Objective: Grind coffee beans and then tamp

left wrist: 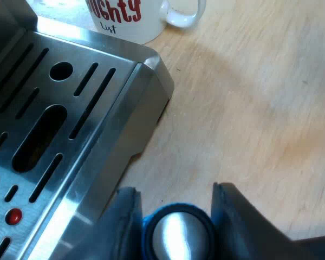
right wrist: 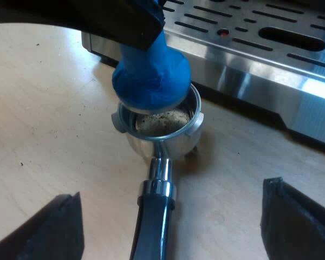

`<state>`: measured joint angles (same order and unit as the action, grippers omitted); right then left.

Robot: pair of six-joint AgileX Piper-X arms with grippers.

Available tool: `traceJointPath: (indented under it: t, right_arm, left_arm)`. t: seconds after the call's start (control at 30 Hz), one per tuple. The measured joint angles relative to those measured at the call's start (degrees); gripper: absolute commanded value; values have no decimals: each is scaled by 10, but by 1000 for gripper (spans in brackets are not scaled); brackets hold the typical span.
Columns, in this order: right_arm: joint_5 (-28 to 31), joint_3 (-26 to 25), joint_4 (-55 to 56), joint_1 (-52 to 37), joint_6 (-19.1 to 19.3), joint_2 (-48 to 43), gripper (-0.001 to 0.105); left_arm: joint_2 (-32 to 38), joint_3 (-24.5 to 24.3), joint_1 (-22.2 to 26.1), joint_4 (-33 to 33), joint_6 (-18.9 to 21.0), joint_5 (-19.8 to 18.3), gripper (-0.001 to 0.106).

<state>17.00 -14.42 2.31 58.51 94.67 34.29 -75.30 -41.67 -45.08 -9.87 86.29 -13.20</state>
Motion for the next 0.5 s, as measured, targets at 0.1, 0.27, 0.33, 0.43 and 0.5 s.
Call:
traceJointPath:
  t: [0.1,0.27,0.33,0.43,0.5]
  right_arm:
    - [0,0,0,0,0,0,69]
    - [0,0,0,0,0,0,69]
    - [0,0,0,0,0,0,69]
    - [0,0,0,0,0,0,69]
    - [0,0,0,0,0,0,69]
  left_arm:
    - [0,0,0,0,0,0,17]
    - [0,0,0,0,0,0,17]
    - [0,0,0,0,0,0,17]
    - [0,0,0,0,0,0,17]
    - [0,5,0,2,0,0,17]
